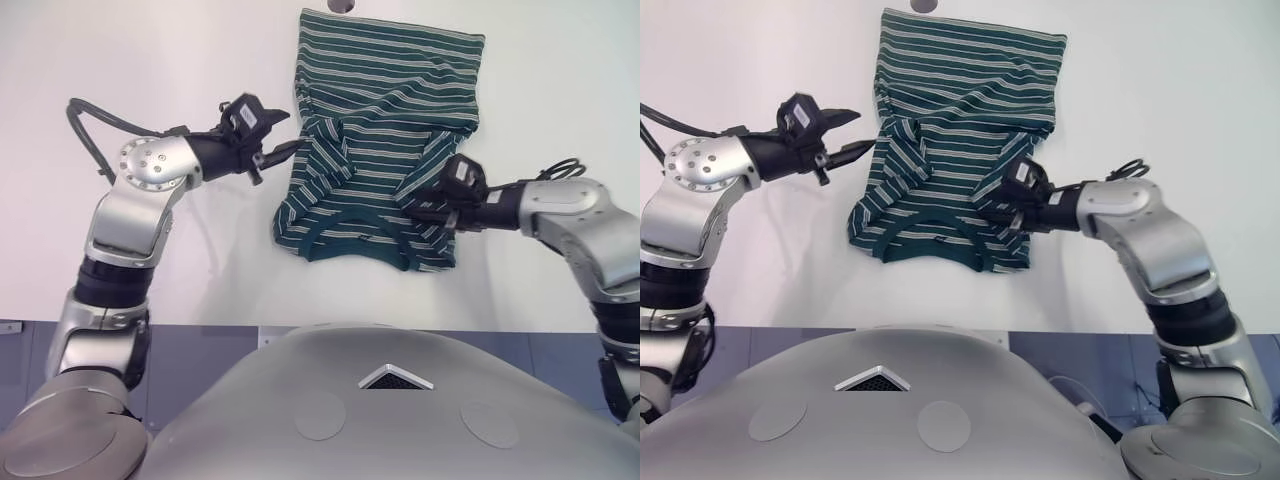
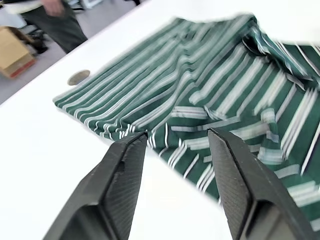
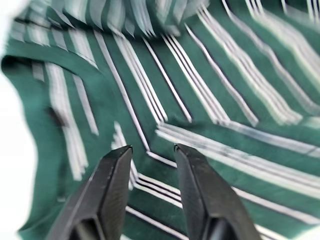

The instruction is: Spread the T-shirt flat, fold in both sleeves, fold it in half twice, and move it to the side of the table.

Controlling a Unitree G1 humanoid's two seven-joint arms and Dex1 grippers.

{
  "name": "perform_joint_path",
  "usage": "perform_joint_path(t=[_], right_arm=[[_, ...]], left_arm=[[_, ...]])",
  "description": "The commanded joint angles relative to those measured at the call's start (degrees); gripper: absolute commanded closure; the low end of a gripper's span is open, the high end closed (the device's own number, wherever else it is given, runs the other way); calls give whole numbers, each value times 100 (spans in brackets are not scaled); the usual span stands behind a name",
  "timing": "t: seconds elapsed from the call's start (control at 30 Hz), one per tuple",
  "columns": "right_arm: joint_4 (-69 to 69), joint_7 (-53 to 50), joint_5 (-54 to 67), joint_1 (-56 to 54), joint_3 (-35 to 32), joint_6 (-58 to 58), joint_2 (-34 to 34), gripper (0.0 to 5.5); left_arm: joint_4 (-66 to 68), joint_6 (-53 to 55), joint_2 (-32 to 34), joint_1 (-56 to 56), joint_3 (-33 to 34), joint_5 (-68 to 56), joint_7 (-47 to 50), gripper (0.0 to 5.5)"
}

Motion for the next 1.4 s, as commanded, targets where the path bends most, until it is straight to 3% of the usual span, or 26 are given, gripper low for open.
perform_joint_path(t=[0.03, 0.17, 0.33, 0.5, 0.7, 0.87, 0.97, 1.07, 1.13, 1.27, 1.4], right_arm=[[165, 534, -549, 440, -664, -1627, -840, 396], [1119, 708, -2346, 1311, -332, -5009, -1721, 396], [2267, 273, -3302, 1628, 40, -7193, -1515, 396], [2989, -409, -3931, 1529, 364, -8388, -1122, 396], [2721, -350, -3958, 1621, 663, -8571, -1121, 396], [2432, 161, -3078, 1607, 764, -7299, -1061, 476], [2094, 496, -2417, 1614, 754, -6411, -1079, 542], [1534, 967, -1430, 1759, 661, -5262, -1344, 550], [1144, 1268, -819, 1948, 544, -4604, -1618, 550], [655, 1574, 188, 2155, 86, -3470, -1910, 550], [593, 1474, 1633, 1612, -552, -2035, -1635, 550]], left_arm=[[599, -1960, 1018, 244, -212, 885, -652, 273], [1785, -4519, 1222, 175, -361, 1680, -376, 273], [2641, -6094, 1101, 189, -877, 2380, -277, 273], [3194, -6913, 574, -9, -1343, 3064, 228, 273], [3584, -7506, 383, -307, -1809, 3694, 561, 273], [3401, -6542, 445, -266, -2195, 2828, -310, 372], [2042, -4473, 971, 150, -2409, 1502, -1746, 441], [557, -2200, 1620, 457, -2319, 77, -2504, 499], [20, -1255, 1823, 600, -2122, -509, -2555, 542], [-501, -38, 1910, 859, -1515, -1345, -2268, 549], [-742, 1238, 1619, 813, -743, -2637, -2120, 549]])
